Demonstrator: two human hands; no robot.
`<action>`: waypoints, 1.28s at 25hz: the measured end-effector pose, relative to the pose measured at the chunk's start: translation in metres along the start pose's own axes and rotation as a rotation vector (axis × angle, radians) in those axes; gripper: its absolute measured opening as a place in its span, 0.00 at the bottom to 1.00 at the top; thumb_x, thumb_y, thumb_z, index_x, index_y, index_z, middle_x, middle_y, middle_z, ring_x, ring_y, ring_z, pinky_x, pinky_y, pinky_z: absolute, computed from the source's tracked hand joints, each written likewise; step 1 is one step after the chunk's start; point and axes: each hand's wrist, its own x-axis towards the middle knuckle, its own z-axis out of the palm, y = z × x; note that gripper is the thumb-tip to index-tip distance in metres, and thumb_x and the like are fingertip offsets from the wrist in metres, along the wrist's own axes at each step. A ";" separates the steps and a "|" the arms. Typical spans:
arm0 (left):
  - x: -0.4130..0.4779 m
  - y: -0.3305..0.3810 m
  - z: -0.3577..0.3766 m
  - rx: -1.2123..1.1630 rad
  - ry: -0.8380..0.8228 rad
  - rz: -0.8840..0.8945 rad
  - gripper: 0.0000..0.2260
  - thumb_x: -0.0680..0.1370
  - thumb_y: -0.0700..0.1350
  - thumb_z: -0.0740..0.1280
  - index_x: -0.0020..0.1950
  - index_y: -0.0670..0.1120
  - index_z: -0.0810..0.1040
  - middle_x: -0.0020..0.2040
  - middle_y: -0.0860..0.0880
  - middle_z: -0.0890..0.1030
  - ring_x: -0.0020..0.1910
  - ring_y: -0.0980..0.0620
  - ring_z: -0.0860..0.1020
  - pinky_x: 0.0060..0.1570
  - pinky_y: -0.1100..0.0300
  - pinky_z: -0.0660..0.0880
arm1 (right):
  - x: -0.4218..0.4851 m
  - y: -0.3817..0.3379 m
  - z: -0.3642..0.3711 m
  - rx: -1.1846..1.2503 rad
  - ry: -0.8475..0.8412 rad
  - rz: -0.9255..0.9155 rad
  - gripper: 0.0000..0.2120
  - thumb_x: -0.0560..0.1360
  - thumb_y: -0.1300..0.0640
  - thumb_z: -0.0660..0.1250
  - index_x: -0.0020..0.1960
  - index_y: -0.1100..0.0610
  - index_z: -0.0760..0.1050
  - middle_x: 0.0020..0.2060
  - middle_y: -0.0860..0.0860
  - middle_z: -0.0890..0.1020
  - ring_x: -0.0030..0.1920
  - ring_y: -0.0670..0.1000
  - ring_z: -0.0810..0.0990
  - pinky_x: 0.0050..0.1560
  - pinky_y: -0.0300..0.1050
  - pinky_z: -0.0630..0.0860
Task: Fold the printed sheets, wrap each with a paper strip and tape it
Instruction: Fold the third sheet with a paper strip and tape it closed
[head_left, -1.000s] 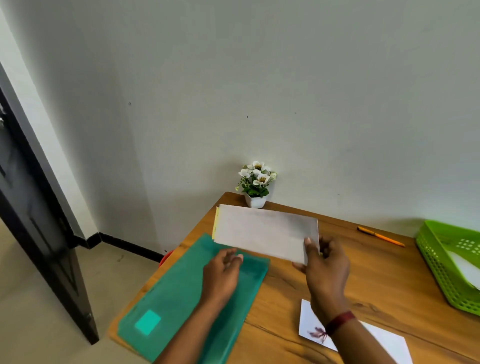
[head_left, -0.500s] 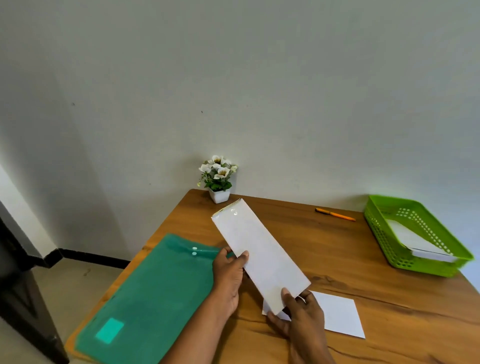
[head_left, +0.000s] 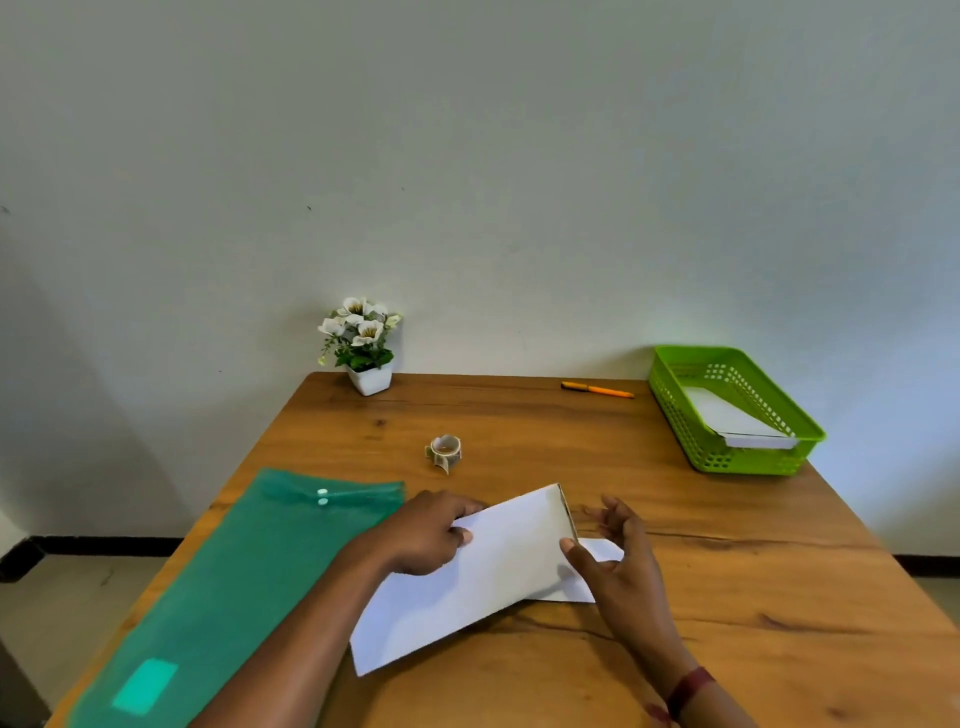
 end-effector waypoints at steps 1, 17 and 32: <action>0.002 0.003 0.000 0.044 -0.044 0.003 0.18 0.83 0.43 0.63 0.71 0.57 0.74 0.65 0.59 0.79 0.61 0.56 0.77 0.58 0.57 0.76 | 0.000 0.004 -0.002 -0.021 -0.019 -0.007 0.34 0.73 0.52 0.75 0.74 0.50 0.64 0.63 0.42 0.74 0.64 0.44 0.72 0.59 0.47 0.74; 0.011 0.005 0.042 0.598 0.262 0.142 0.37 0.76 0.63 0.63 0.79 0.56 0.48 0.72 0.50 0.64 0.73 0.47 0.62 0.72 0.36 0.50 | 0.009 0.037 -0.009 0.371 -0.100 0.110 0.15 0.76 0.72 0.67 0.59 0.57 0.80 0.48 0.54 0.85 0.45 0.46 0.84 0.40 0.43 0.81; 0.011 0.040 0.094 0.694 0.281 0.371 0.53 0.64 0.69 0.69 0.80 0.49 0.46 0.69 0.44 0.61 0.72 0.44 0.60 0.74 0.37 0.34 | 0.007 0.046 -0.027 0.572 -0.296 0.118 0.13 0.69 0.67 0.75 0.53 0.63 0.82 0.45 0.62 0.82 0.46 0.58 0.80 0.45 0.49 0.81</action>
